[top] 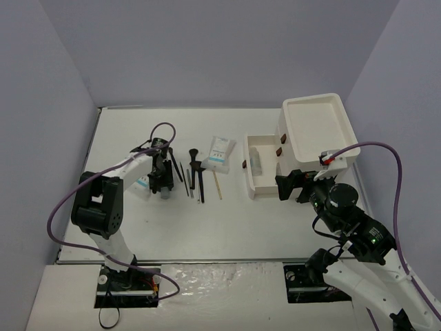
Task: Organize the makeup
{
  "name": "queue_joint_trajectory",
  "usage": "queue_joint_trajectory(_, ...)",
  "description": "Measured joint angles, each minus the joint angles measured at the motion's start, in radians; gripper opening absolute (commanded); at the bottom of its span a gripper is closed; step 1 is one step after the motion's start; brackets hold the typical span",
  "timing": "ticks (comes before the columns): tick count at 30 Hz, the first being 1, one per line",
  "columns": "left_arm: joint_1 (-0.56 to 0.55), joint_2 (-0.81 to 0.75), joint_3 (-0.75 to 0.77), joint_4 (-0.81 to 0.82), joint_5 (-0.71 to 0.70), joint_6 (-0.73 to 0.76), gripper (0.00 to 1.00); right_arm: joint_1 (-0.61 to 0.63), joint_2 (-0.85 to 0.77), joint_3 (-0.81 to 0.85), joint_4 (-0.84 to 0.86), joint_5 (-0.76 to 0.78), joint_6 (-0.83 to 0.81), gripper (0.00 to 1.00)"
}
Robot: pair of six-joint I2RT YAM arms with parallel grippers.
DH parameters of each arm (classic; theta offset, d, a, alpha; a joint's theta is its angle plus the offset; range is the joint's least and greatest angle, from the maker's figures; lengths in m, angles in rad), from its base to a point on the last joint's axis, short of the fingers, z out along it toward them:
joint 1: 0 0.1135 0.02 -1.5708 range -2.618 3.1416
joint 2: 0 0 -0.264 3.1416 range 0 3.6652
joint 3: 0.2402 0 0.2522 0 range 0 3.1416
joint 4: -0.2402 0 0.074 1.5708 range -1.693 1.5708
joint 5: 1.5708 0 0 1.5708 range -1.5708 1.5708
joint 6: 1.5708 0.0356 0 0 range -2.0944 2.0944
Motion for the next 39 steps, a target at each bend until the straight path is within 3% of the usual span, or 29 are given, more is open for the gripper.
queue_joint_trajectory(4, -0.062, -0.056, 0.002, -0.005, 0.019, -0.050, 0.00, 0.000, -0.001, -0.001, 0.000, 0.000, 0.000, 1.00)
queue_joint_trajectory(7, -0.169, -0.105, 0.049, 0.005, 0.033, -0.120, 0.01, 0.000, -0.004, -0.002, 0.000, 0.001, -0.002, 1.00)
queue_joint_trajectory(11, -0.325, -0.099, 0.184, 0.099, 0.059, -0.227, 0.03, 0.000, -0.017, -0.002, 0.000, 0.003, -0.005, 1.00)
queue_joint_trajectory(15, -0.431, 0.014, 0.378, 0.225, 0.090, -0.313, 0.05, 0.000, -0.029, -0.002, 0.000, 0.014, -0.007, 1.00)
queue_joint_trajectory(18, -0.469, 0.153, 0.535, 0.284, 0.102, -0.348, 0.19, 0.000, -0.030, 0.004, -0.001, 0.018, -0.008, 1.00)
queue_joint_trajectory(20, -0.484, 0.244, 0.616, 0.311, 0.107, -0.367, 0.37, 0.000, -0.030, 0.014, -0.001, 0.021, -0.008, 1.00)
queue_joint_trajectory(22, -0.492, 0.319, 0.666, 0.321, 0.110, -0.381, 0.53, 0.000, -0.031, 0.023, -0.001, 0.024, -0.008, 1.00)
queue_joint_trajectory(25, -0.500, 0.397, 0.703, 0.323, 0.115, -0.398, 0.70, 0.000, -0.032, 0.034, -0.001, 0.032, -0.009, 1.00)
queue_joint_trajectory(33, -0.502, 0.385, 0.712, 0.273, 0.100, -0.364, 0.79, 0.000, 0.019, 0.122, -0.035, 0.059, -0.028, 1.00)
queue_joint_trajectory(39, -0.501, 0.171, 0.567, 0.261, 0.038, -0.216, 0.79, -0.001, 0.212, 0.294, -0.055, 0.111, -0.062, 0.99)
